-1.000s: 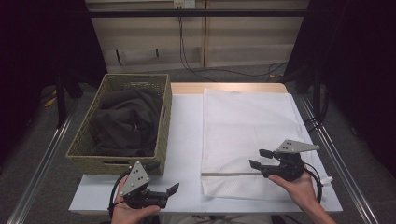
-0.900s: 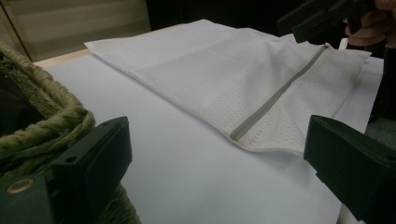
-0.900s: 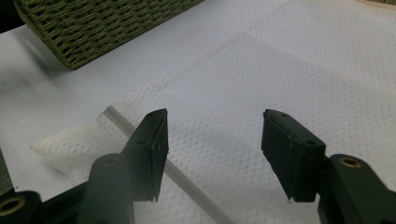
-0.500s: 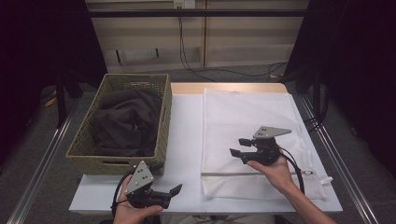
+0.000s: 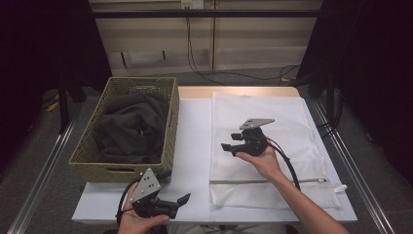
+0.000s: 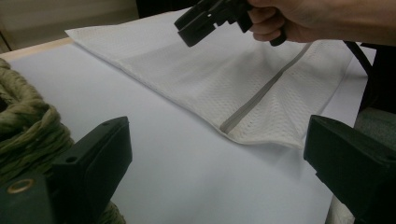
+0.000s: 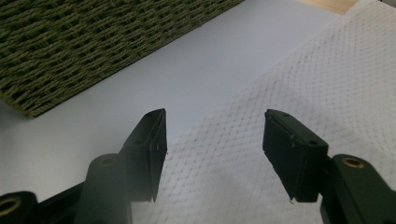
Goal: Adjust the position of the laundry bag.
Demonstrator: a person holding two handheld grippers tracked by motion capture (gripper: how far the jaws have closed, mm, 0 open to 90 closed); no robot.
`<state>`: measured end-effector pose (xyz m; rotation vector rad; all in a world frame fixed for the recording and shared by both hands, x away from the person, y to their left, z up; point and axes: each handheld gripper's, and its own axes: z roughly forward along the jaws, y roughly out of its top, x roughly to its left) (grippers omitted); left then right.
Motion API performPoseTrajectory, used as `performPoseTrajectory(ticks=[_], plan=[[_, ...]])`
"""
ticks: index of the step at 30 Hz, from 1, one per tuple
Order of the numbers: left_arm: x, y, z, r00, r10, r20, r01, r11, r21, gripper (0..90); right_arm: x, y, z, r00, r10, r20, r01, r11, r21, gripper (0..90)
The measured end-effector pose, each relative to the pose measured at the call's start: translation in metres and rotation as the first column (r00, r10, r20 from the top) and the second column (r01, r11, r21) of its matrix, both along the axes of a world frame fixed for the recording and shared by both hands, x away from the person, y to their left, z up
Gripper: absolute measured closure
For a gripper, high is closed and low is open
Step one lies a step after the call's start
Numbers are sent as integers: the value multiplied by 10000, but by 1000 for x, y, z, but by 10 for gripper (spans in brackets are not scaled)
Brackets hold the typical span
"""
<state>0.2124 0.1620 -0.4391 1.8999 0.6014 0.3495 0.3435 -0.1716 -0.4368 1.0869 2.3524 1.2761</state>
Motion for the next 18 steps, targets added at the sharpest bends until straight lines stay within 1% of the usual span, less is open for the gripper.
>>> performPoseTrajectory(ticks=[1, 2, 4, 5, 7, 8, 10, 11, 12, 13, 14, 16, 18], plan=[[0, 0, 0, 10000, -32, 11, 32, 10000, 6, 77, 6, 4, -3, 10000, -24, -15, 23, 9999, -109, 403], [0, 0, 0, 10000, -32, 11, 32, 10000, 6, 77, 6, 4, -3, 10000, -24, -15, 23, 9999, -109, 403], [-1, 0, 1, 9999, -99, 40, 99, 9999, -48, 77, 14, 11, -8, 10000, -29, -93, 26, 9996, -265, 406], [-1, 0, 1, 9998, -175, 48, 175, 9998, -29, 77, 14, 11, -8, 10000, -29, -93, 26, 9996, -265, 406], [-1, -2, 0, 9995, -315, 31, 315, 9995, -102, 77, 20, 15, -11, 9999, -54, -130, 49, 9993, -378, 414], [-2, -2, 0, 9998, -215, 31, 215, 9998, 3, 78, 23, 17, -13, 9999, -93, -110, 88, 9990, -443, 419], [-2, -2, 0, 9998, -202, -3, 202, 9998, -56, 78, 29, 20, -16, 9998, -106, -189, 97, 9989, -457, 429], [-2, -2, 0, 9999, -167, 9, 167, 9999, -36, 79, 32, 22, -18, 9997, -124, -193, 113, 9984, -551, 435], [-1, -2, -1, 9996, -289, -2, 289, 9996, -64, 79, 35, 25, -20, 9996, -175, -239, 160, 9980, -613, 436], [0, -1, 0, 9995, -300, 40, 300, 9995, -12, 79, 41, 29, -26, 9993, -173, -324, 150, 9974, -700, 447], [0, -1, 0, 9996, -293, 15, 293, 9995, -70, 79, 41, 29, -26, 9993, -173, -324, 150, 9974, -700, 447], [-1, 0, 1, 9998, -203, 16, 203, 9998, 1, 80, 43, 38, -32, 9987, -187, -483, 159, 9982, -580, 465], [-2, 0, 1, 9998, -178, 43, 177, 9998, 50, 80, 43, 40, -34, 9986, -138, -512, 109, 9983, -569, 475]])
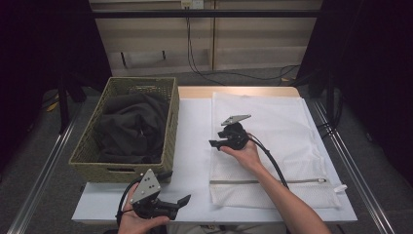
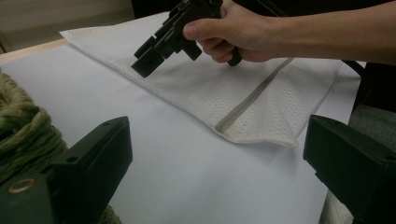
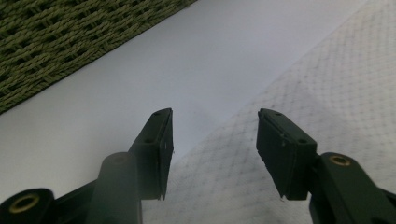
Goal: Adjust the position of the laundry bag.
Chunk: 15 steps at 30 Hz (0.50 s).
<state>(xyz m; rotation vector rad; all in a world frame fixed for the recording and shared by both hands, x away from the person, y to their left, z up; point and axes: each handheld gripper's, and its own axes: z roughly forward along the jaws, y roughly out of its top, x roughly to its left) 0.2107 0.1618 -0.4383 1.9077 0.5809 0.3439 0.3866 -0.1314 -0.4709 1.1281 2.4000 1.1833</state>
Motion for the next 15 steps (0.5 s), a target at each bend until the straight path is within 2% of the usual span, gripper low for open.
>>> performPoseTrajectory(ticks=[2, 5, 8, 9, 10, 11, 12, 15], plan=[[0, 0, 0, 10000, -17, -1, 17, 10000, -25, 80, 1, 4, -3, 10000, -13, 4, 13, 9997, -245, 485], [0, 0, 0, 10000, -13, 32, 13, 10000, 55, 83, 3, 7, -11, 9997, -145, -171, 139, 9993, -334, 486], [2, 1, -1, 9999, -78, -67, 76, 9997, -221, 85, 2, 11, -16, 9998, -61, -211, 49, 9986, -529, 487], [2, 2, 0, 10000, 60, -49, -60, 10000, 15, 85, 0, 12, -16, 10000, -21, -45, 18, 9974, -714, 506], [2, 2, 0, 10000, 60, -49, -60, 10000, 15, 85, 0, 12, -16, 10000, -21, -45, 18, 9974, -714, 506], [2, 2, -1, 10000, -10, -62, 10, 9999, -114, 86, 0, 13, -16, 9999, -118, 73, 124, 9963, -856, 547], [2, 2, 0, 10000, -4, -54, 4, 10000, -34, 86, 0, 13, -16, 9999, -118, 73, 124, 9963, -856, 547], [2, 1, -1, 9999, -22, -99, 22, 10000, 7, 89, 2, 9, -16, 9996, -252, 127, 262, 9960, -859, 663]])
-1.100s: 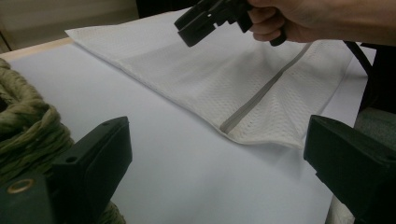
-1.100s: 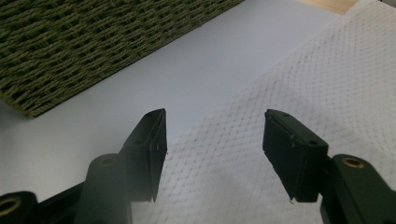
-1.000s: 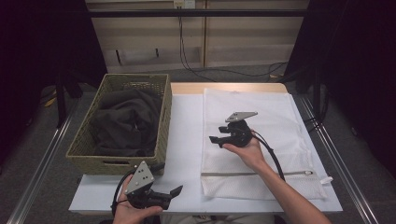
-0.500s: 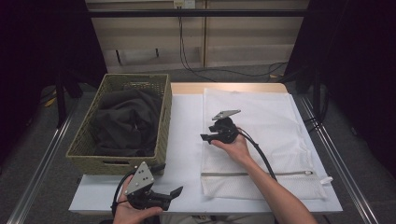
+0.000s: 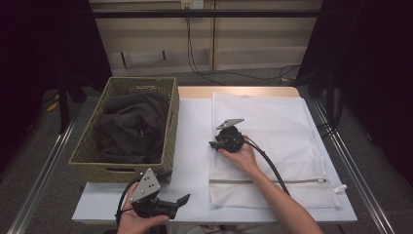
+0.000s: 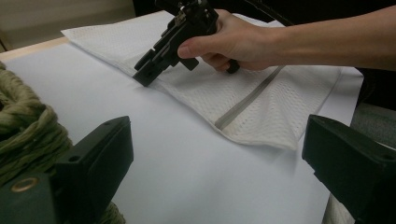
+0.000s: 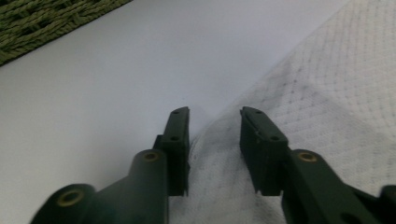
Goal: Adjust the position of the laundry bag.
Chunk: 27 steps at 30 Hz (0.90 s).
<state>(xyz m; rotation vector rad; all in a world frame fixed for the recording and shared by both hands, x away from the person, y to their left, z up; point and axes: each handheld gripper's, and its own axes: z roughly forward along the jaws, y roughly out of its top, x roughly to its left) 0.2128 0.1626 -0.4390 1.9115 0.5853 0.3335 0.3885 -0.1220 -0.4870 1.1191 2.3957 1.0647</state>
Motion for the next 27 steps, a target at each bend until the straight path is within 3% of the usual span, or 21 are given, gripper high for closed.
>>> performPoseTrajectory(ticks=[3, 5, 8, 10, 12, 20, 27], plan=[[0, -1, 0, 10000, -40, 13, 40, 10000, 39, 93, 2, -2, 0, 9999, -145, -30, 145, 9999, 36, 729], [0, -1, 0, 10000, -26, -16, 26, 10000, 32, 93, 1, -2, 1, 9999, -23, -150, 26, 9998, 200, 840], [0, 0, 0, 10000, 39, -49, -38, 10000, 75, 93, 1, 0, 1, 9998, 46, -195, -42, 9997, 225, 900], [1, 1, -1, 9999, 15, -101, -16, 9999, -100, 94, 3, -1, 1, 9993, 6, -377, 9, 9992, 403, 900], [1, 2, -1, 9998, 171, -137, -171, 9998, 31, 98, 4, -2, 1, 9991, 45, -413, -28, 9991, 427, 900], [0, 1, -1, 9999, 41, -99, -42, 9999, -118, 98, 1, 8, 2, 9997, 25, -240, -3, 9957, 922, 900], [1, 2, -1, 9998, 177, -72, -176, 9997, 145, 98, 0, 16, 2, 9998, 124, -176, -103, 9937, 1120, 900]])
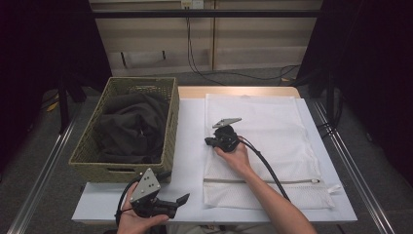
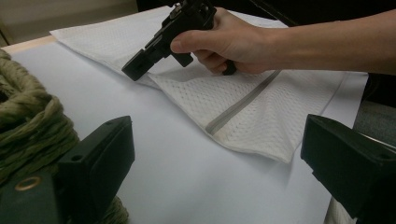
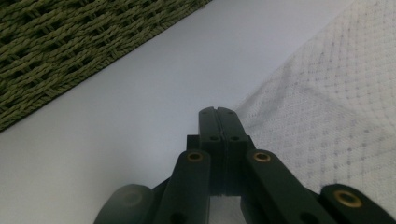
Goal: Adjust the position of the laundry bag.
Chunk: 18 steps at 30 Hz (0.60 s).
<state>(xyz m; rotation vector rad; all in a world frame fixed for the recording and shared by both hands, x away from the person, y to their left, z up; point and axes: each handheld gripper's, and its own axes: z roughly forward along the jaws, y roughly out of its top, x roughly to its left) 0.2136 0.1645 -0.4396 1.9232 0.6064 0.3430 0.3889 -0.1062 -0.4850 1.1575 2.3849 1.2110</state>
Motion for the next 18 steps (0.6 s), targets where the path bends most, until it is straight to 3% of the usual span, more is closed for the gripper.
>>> performPoseTrajectory(ticks=[3, 18], plan=[[1, -1, -1, 9999, -133, -54, 131, 9997, -228, 97, -1, 1, 0, 10000, -9, -14, 9, 9999, 116, 900], [1, -1, 0, 9999, -149, -11, 148, 9997, -190, 101, -3, 19, 3, 9998, 208, -12, -208, 9993, 317, 900]])
